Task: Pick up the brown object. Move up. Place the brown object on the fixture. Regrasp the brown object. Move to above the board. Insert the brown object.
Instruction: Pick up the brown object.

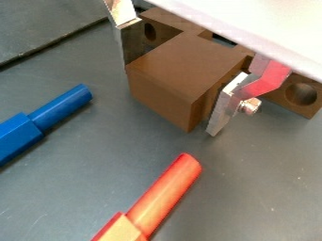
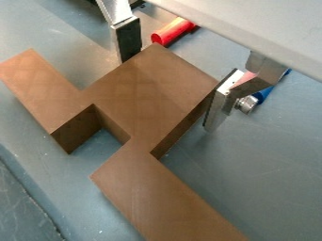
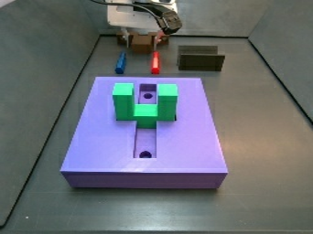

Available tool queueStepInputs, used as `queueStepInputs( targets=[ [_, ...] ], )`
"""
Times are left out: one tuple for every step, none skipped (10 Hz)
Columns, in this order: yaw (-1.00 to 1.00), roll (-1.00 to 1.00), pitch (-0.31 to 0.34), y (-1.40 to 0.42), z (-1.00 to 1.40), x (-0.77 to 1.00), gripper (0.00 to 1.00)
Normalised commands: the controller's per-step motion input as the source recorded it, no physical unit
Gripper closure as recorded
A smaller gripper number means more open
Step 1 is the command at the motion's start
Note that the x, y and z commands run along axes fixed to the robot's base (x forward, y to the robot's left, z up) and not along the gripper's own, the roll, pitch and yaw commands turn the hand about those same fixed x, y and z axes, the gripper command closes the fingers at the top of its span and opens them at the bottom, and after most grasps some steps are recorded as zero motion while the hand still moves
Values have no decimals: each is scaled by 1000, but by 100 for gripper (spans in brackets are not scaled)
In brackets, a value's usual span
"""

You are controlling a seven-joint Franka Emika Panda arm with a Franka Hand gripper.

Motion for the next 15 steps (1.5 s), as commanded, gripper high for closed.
queueStepInputs(
  targets=[
    [-51, -47, -43, 0, -57, -3, 0],
    [-40, -30, -7, 0, -51, 0, 0],
    [0, 0, 0, 0, 0, 0, 0],
    [0, 0, 0, 0, 0, 0, 100],
    [0, 0, 0, 0, 0, 0, 100],
    [0, 0, 0, 0, 0, 0, 100],
    [0, 0, 0, 0, 0, 0, 100],
    [0, 0, 0, 0, 0, 0, 100],
    [0, 0, 0, 0, 0, 0, 100],
    [0, 0, 0, 0, 0, 0, 100],
    [0, 0, 0, 0, 0, 0, 100],
    [0, 0, 0, 0, 0, 0, 100],
    [0, 0, 0, 0, 0, 0, 100],
    [0, 0, 0, 0, 0, 0, 100],
    [0, 0, 0, 0, 0, 0, 100]
  ],
)
